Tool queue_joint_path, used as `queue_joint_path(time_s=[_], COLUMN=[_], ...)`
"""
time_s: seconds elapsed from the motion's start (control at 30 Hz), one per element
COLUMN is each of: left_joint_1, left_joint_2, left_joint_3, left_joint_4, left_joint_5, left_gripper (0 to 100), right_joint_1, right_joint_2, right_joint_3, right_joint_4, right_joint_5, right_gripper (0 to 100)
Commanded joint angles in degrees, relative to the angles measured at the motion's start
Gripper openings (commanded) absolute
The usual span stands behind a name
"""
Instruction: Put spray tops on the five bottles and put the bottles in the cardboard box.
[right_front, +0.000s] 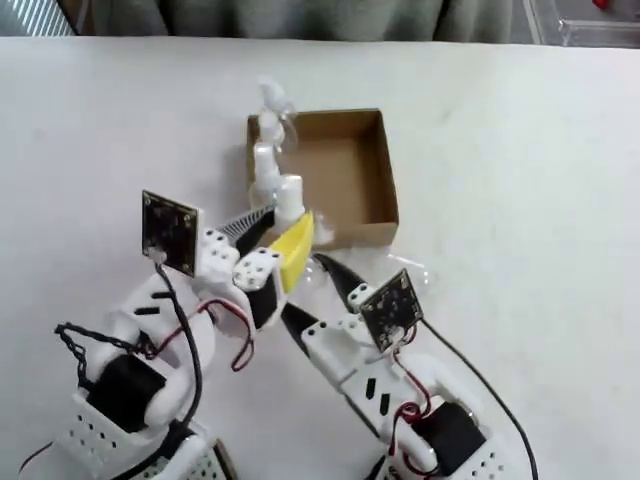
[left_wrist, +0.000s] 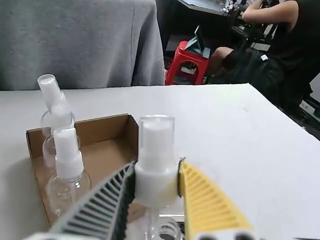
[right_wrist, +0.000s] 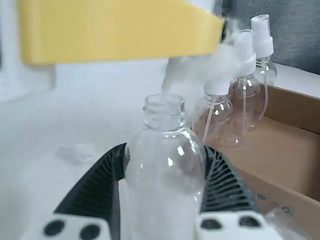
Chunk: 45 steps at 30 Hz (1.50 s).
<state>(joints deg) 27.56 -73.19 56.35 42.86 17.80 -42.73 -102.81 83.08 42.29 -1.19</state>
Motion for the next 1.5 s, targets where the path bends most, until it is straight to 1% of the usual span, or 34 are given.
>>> queue_joint_path(time_s=[0.0, 0.1, 0.17, 0.27, 0.4, 0.47, 0.63, 0.67, 0.77, 0.83, 1.03, 1.13, 1.2, 1.3, 1.47], left_joint_1=[0.66, 0.66, 0.66, 1.89, 6.37, 7.08, 6.99, 6.99, 6.99, 5.76, -3.3, -4.53, -4.44, -4.44, -4.88], left_joint_2=[-0.84, -0.84, -0.84, -0.84, -3.91, -7.6, -18.33, -20.0, -23.87, -25.01, -27.91, -30.73, -31.69, -31.6, -31.52], left_joint_3=[-0.88, -0.88, -0.88, -0.97, -0.62, 0.0, 5.54, 6.68, 9.49, 11.25, 10.99, 9.67, 7.74, 5.1, 4.75], left_joint_4=[1.41, 2.29, 2.64, 3.6, 5.89, 6.15, 5.89, 5.89, 5.98, 6.07, 6.24, 6.95, 9.76, 14.86, 18.37], left_joint_5=[-1.67, -7.38, -9.85, -9.85, -9.93, -9.76, -9.58, -9.58, -9.58, -9.58, -9.67, -9.76, -10.02, -10.11, -10.2], left_gripper=[2, 2, 2, 2, 3, 7, 22, 23, 24, 24, 24, 24, 24, 24, 24], right_joint_1=[0.75, 0.75, 0.75, 0.75, 0.84, 0.84, 0.84, 0.84, 0.84, 0.84, 0.84, 0.84, 0.92, 3.65, 13.23], right_joint_2=[-0.48, -0.48, -0.48, -0.48, -0.48, -0.48, -0.48, -0.48, -0.48, -0.48, -0.48, -0.48, -0.48, -0.48, -0.4], right_joint_3=[-0.35, -0.35, -0.35, -0.35, -0.35, -0.35, -0.35, -0.35, -0.35, -0.35, -0.35, -0.35, -0.35, -0.35, -0.35], right_joint_4=[-1.45, -1.45, -1.45, -1.45, -1.54, -1.54, -1.54, -1.54, -1.54, -1.54, -1.54, -1.54, -1.54, -2.33, -8.13], right_joint_5=[0.18, 0.18, 0.18, 0.18, 0.18, 0.18, 0.18, 0.18, 0.18, 0.18, 0.18, 0.18, 0.18, 0.26, 0.26], right_gripper=[1.5, 1.5, 1.5, 1.5, 1.5, 1.5, 1.5, 1.5, 1.5, 1.5, 1.5, 1.5, 1.5, 1.5, 1.5])
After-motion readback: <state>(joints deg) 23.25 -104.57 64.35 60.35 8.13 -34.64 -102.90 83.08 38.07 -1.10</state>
